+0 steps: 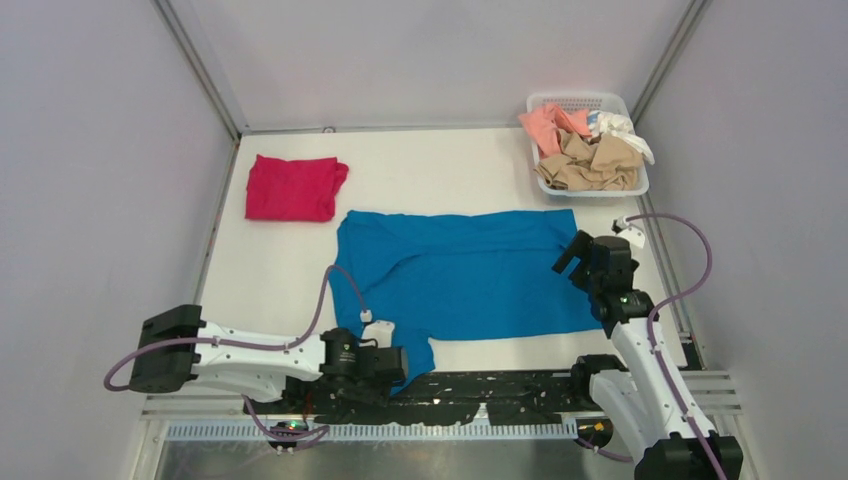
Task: Fold and stack the t-shirts
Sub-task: Grab the side of the flattened tshirt closest away from the robot with both arms
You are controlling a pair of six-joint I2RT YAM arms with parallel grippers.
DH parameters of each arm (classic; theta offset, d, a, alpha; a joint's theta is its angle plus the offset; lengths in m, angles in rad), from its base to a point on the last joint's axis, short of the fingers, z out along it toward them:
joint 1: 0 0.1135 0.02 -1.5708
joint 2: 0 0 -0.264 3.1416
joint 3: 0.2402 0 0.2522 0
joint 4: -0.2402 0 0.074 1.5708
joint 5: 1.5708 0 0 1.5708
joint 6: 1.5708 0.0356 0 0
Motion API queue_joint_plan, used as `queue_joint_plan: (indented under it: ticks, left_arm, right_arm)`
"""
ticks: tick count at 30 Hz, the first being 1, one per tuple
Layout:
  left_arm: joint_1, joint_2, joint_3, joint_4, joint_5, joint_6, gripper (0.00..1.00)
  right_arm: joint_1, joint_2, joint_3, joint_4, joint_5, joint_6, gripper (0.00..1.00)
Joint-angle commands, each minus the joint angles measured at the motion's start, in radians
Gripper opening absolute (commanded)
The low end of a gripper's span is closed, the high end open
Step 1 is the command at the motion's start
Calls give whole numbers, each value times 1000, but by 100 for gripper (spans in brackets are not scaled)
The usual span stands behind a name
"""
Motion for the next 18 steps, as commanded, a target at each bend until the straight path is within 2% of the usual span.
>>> queue_joint_plan:
  ticks: [1, 7, 9, 10, 14, 18]
  left_arm:
    - [-3, 18, 11, 42, -58, -42, 51]
    - [19, 31, 22, 57, -143, -23, 29]
    - [59, 35, 11, 113, -135, 16, 15]
    - [73, 35, 7, 139, -124, 36, 3]
    - [84, 13, 29, 148, -143, 130, 0]
    - [102, -62, 34, 184, -150, 249, 0]
  right_arm:
    - [3, -30, -13, -7, 43, 33, 96]
    - [3, -43, -10, -126, 23, 22, 95]
    - [3, -58, -18, -170, 0, 32, 95]
    - [3, -67, -30, -187, -13, 38, 96]
    - [21, -87, -53, -266, -62, 131, 98]
    - [85, -91, -51, -327, 40, 239, 100]
